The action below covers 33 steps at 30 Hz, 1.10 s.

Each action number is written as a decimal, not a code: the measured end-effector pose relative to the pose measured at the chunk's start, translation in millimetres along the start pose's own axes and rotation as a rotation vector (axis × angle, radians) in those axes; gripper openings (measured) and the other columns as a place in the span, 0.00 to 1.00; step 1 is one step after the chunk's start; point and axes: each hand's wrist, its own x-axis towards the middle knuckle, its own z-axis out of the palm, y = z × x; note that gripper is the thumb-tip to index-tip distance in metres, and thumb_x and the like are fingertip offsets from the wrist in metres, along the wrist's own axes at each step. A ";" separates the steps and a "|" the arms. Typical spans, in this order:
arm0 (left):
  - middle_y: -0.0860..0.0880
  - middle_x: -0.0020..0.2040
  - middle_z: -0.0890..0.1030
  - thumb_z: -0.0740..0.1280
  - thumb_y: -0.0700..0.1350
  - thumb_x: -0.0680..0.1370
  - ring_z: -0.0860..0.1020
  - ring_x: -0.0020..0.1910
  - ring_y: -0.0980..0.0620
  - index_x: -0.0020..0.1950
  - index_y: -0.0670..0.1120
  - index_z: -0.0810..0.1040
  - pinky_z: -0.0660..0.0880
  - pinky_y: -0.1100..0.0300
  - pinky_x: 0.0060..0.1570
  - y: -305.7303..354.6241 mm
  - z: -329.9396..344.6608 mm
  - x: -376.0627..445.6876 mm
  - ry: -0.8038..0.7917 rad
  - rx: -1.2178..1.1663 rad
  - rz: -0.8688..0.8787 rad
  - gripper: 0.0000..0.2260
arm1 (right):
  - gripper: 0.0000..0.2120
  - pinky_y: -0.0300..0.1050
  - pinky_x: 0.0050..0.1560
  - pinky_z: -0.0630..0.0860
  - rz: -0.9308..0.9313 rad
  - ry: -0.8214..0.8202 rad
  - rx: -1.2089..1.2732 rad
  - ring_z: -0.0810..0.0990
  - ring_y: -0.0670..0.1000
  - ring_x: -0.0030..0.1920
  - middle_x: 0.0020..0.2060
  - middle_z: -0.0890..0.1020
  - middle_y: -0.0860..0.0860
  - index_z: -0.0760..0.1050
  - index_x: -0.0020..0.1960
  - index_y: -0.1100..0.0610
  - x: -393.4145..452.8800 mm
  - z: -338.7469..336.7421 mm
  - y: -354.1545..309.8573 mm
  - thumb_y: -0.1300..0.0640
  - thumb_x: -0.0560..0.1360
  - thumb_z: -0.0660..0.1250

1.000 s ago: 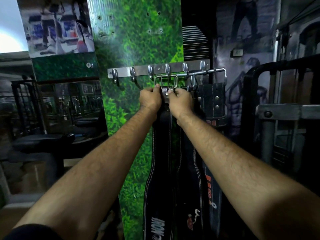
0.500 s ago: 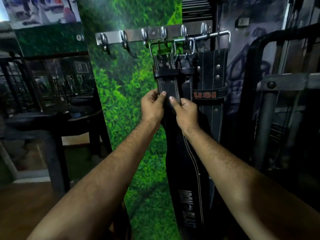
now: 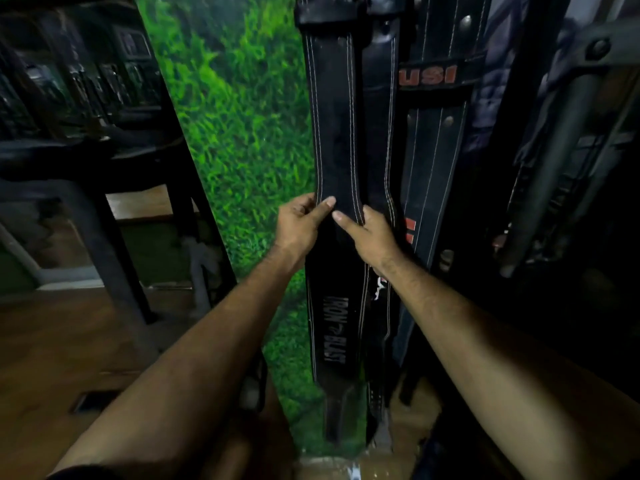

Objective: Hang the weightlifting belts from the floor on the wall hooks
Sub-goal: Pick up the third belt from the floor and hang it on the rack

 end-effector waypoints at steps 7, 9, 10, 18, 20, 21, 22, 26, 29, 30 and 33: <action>0.49 0.42 0.86 0.69 0.37 0.78 0.84 0.40 0.54 0.57 0.33 0.80 0.81 0.61 0.43 -65.0 -33.9 -33.8 -0.100 0.072 -0.267 0.10 | 0.13 0.46 0.57 0.81 0.193 -0.005 0.116 0.86 0.48 0.54 0.51 0.87 0.51 0.82 0.58 0.55 -42.0 9.5 63.8 0.54 0.75 0.74; 0.49 0.42 0.86 0.69 0.37 0.78 0.84 0.40 0.54 0.57 0.34 0.80 0.81 0.61 0.42 -77.1 -35.8 -40.4 -0.109 0.075 -0.307 0.10 | 0.12 0.46 0.57 0.81 0.221 -0.004 0.117 0.86 0.49 0.54 0.52 0.87 0.51 0.82 0.58 0.54 -48.7 10.6 78.5 0.53 0.75 0.74; 0.48 0.43 0.86 0.69 0.38 0.78 0.84 0.40 0.53 0.56 0.35 0.81 0.81 0.60 0.43 -85.3 -36.6 -44.1 -0.115 0.072 -0.329 0.09 | 0.12 0.45 0.56 0.81 0.245 0.000 0.099 0.86 0.48 0.53 0.51 0.87 0.50 0.82 0.57 0.52 -53.2 11.1 84.2 0.52 0.74 0.74; 0.53 0.41 0.86 0.69 0.39 0.78 0.84 0.42 0.56 0.55 0.38 0.82 0.81 0.60 0.45 -149.8 -34.0 -76.0 -0.112 0.123 -0.384 0.08 | 0.15 0.41 0.56 0.79 0.377 0.057 0.064 0.85 0.46 0.51 0.51 0.86 0.50 0.82 0.60 0.61 -85.1 16.0 146.5 0.55 0.77 0.72; 0.49 0.46 0.86 0.71 0.42 0.78 0.85 0.45 0.54 0.55 0.40 0.83 0.81 0.57 0.48 -166.5 -37.8 -84.5 -0.102 0.168 -0.405 0.09 | 0.20 0.44 0.56 0.81 0.437 0.075 0.035 0.85 0.46 0.52 0.51 0.86 0.49 0.82 0.60 0.58 -93.3 20.1 161.3 0.47 0.74 0.74; 0.47 0.49 0.86 0.72 0.45 0.77 0.85 0.46 0.53 0.55 0.41 0.83 0.81 0.56 0.49 -178.3 -40.9 -92.3 -0.086 0.198 -0.432 0.10 | 0.26 0.47 0.58 0.81 0.468 0.089 0.017 0.85 0.47 0.54 0.53 0.86 0.49 0.81 0.61 0.56 -99.4 23.0 171.8 0.41 0.71 0.75; 0.46 0.51 0.86 0.73 0.48 0.76 0.85 0.48 0.52 0.55 0.41 0.83 0.81 0.56 0.50 -192.3 -44.2 -102.5 -0.059 0.238 -0.462 0.12 | 0.33 0.48 0.60 0.80 0.514 0.133 -0.004 0.83 0.48 0.57 0.57 0.85 0.49 0.78 0.64 0.56 -106.8 26.2 183.9 0.35 0.67 0.75; 0.41 0.53 0.85 0.72 0.54 0.75 0.82 0.53 0.44 0.58 0.39 0.81 0.79 0.50 0.52 -259.9 -61.5 -159.7 0.124 0.541 -0.641 0.20 | 0.35 0.39 0.54 0.73 0.729 0.290 -0.020 0.77 0.48 0.56 0.58 0.78 0.49 0.70 0.70 0.59 -158.9 36.4 222.3 0.43 0.71 0.76; 0.38 0.50 0.85 0.71 0.53 0.75 0.83 0.51 0.39 0.54 0.41 0.82 0.77 0.52 0.46 -302.1 -65.3 -201.3 0.130 0.643 -0.782 0.17 | 0.29 0.37 0.50 0.70 0.844 0.426 -0.017 0.75 0.49 0.52 0.52 0.75 0.51 0.71 0.67 0.62 -201.1 39.6 263.2 0.54 0.72 0.77; 0.38 0.48 0.85 0.71 0.53 0.75 0.83 0.49 0.38 0.52 0.42 0.83 0.76 0.55 0.42 -309.2 -63.3 -213.9 0.088 0.670 -0.805 0.15 | 0.28 0.36 0.49 0.70 0.884 0.429 -0.013 0.75 0.48 0.50 0.50 0.75 0.51 0.72 0.66 0.63 -215.6 41.2 275.9 0.56 0.71 0.78; 0.38 0.49 0.85 0.70 0.47 0.77 0.82 0.49 0.40 0.54 0.42 0.84 0.75 0.57 0.44 -330.4 -54.5 -251.3 -0.027 0.673 -0.805 0.10 | 0.26 0.37 0.38 0.70 1.020 0.311 0.052 0.71 0.44 0.37 0.41 0.75 0.48 0.73 0.56 0.56 -261.6 41.7 309.1 0.50 0.63 0.79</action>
